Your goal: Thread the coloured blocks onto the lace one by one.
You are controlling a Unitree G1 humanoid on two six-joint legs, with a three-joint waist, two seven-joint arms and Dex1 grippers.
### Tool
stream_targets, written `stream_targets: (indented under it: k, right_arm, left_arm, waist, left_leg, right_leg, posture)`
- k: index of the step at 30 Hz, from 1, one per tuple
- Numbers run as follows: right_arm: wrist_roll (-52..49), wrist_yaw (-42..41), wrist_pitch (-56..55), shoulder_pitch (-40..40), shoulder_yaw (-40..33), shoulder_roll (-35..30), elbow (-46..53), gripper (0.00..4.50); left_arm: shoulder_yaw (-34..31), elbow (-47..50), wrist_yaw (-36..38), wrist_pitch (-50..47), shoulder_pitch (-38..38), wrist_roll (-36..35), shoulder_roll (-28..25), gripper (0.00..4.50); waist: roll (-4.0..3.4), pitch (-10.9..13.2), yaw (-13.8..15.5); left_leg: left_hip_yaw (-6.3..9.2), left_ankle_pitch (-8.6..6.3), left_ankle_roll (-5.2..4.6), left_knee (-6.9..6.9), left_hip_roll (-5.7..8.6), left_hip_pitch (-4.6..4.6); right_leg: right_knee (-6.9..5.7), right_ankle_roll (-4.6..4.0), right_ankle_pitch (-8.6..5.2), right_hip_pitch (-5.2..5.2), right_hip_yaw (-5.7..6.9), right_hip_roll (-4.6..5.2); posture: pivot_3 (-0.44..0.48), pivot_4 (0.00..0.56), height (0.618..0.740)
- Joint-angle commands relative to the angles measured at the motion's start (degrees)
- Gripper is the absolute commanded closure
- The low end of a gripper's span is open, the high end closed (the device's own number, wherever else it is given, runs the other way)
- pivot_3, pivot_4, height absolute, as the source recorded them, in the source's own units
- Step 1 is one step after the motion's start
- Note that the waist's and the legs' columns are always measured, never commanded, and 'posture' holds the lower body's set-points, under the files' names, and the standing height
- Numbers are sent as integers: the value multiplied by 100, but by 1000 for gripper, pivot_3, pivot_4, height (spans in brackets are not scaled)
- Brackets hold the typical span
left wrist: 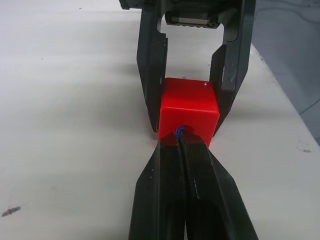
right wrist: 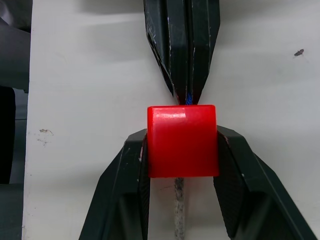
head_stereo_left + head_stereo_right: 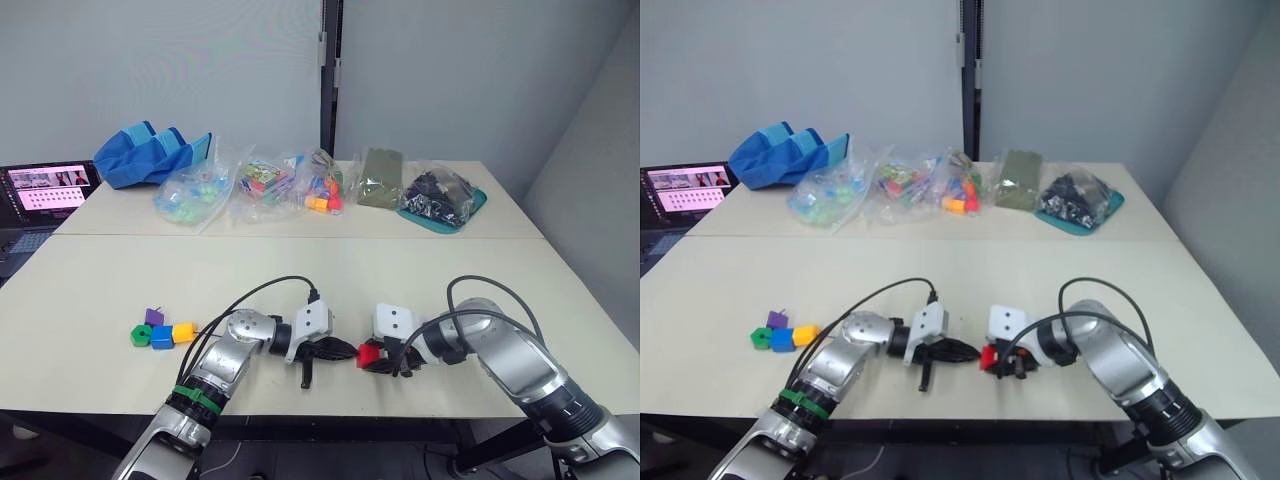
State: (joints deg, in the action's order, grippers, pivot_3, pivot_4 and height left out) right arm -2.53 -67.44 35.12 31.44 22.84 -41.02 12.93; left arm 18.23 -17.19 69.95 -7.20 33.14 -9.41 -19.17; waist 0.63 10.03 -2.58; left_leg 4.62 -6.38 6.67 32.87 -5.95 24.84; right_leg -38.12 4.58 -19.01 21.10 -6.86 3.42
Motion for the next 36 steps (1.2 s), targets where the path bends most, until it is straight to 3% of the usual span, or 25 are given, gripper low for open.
stream_targets:
  k: [1,2,8,9,12,17,26,36]
  right_arm:
    - [48,154,-96,12,-40,21,-77,2809]
    - [53,188,-148,28,-81,25,-99,2277]
    - [-280,125,41,-77,-498,-237,125,240]
    - [-353,122,108,-115,-588,-296,187,4]
    - [-510,119,304,-291,-833,-530,394,0]
    - [-698,333,591,-924,-1352,-994,873,0]
    - [-764,757,665,-1105,-1322,-906,1144,0]
    - [-692,961,517,-1014,-1004,-767,998,0]
  left_arm:
    - [-234,133,102,-123,163,-264,-28,3597]
    - [-232,146,163,-116,162,-269,-61,3305]
    - [-121,-5,420,272,187,-143,-160,1323]
    - [-104,-50,415,372,209,-98,-144,968]
    - [-12,-230,371,701,264,81,-76,15]
    - [76,-558,276,1029,415,142,381,15]
    - [170,-963,300,1201,604,318,603,15]
    - [277,-1267,379,1252,813,469,702,3189]
  waist:
    - [0,0,-2]
    - [0,0,2]
    - [0,1,34]
    - [0,1,55]
    - [1,1,84]
    - [1,2,190]
    - [1,2,137]
    - [2,2,162]
  left_leg:
    - [0,0,0,0,0,0]
    - [0,0,0,0,0,0]
    - [0,0,0,-1,1,9]
    - [0,0,0,-1,1,11]
    - [0,0,0,1,2,12]
    - [0,-1,-1,6,3,20]
    - [0,-1,-2,5,2,19]
    - [0,-1,-1,6,3,21]
  right_leg:
    - [0,0,0,0,0,0]
    - [0,0,0,0,0,0]
    - [4,0,0,4,1,1]
    - [5,0,0,4,2,2]
    - [6,0,0,5,3,3]
    - [12,1,0,5,4,4]
    - [6,1,0,11,1,3]
    - [7,1,0,11,3,3]
  posture:
    - [0,150,740]
    - [0,150,740]
    - [0,150,740]
    - [0,150,740]
    - [0,150,740]
    - [0,150,740]
    - [0,150,740]
    - [0,150,740]
